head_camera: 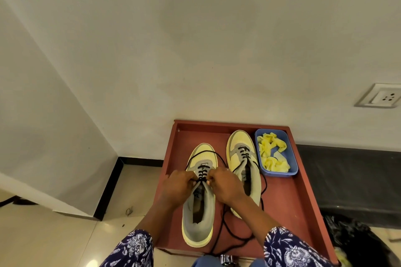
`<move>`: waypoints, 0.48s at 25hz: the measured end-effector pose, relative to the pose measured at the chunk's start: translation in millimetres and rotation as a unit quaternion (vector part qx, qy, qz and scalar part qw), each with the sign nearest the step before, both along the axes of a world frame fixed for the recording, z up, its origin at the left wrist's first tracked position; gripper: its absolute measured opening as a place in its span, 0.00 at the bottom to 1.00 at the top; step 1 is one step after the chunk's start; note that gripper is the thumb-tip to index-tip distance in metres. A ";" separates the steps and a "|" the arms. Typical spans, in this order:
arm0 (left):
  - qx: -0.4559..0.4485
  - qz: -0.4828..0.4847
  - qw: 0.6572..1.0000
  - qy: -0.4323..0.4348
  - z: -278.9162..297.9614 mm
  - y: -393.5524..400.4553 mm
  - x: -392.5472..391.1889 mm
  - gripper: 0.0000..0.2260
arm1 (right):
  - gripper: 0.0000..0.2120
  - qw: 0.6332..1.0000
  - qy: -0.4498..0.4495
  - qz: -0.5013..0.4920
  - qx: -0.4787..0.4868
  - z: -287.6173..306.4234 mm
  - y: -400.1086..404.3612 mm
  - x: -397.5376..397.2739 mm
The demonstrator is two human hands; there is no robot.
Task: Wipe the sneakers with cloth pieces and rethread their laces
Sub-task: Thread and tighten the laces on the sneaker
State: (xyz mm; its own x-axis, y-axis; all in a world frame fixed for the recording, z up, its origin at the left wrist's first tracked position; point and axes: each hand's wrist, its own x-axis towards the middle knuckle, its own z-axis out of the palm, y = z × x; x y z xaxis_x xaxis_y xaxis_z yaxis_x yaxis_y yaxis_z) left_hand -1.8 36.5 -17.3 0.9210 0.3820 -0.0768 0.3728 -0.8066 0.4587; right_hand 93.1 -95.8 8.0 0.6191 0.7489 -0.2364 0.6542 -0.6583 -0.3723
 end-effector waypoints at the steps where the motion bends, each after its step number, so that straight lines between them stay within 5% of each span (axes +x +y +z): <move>1: 0.009 -0.008 1.000 -0.005 0.9 -0.4 1.0 0.10 | 0.10 1.000 -0.003 -0.002 0.001 -0.5 0.0 0.4; 12: -0.034 0.047 0.998 -0.039 1.1 -4.8 0.0 0.07 | 0.11 1.000 -0.021 -0.005 -0.022 -3.0 -3.3 2.8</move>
State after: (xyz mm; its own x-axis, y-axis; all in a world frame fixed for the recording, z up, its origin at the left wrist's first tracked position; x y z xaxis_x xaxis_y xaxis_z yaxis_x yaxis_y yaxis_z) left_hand -1.8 31.6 -16.2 0.8855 0.4633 -0.0360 0.4068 -0.7353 0.5420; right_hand 95.8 -99.1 5.0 0.6367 0.7317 -0.2432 0.6617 -0.6805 -0.3147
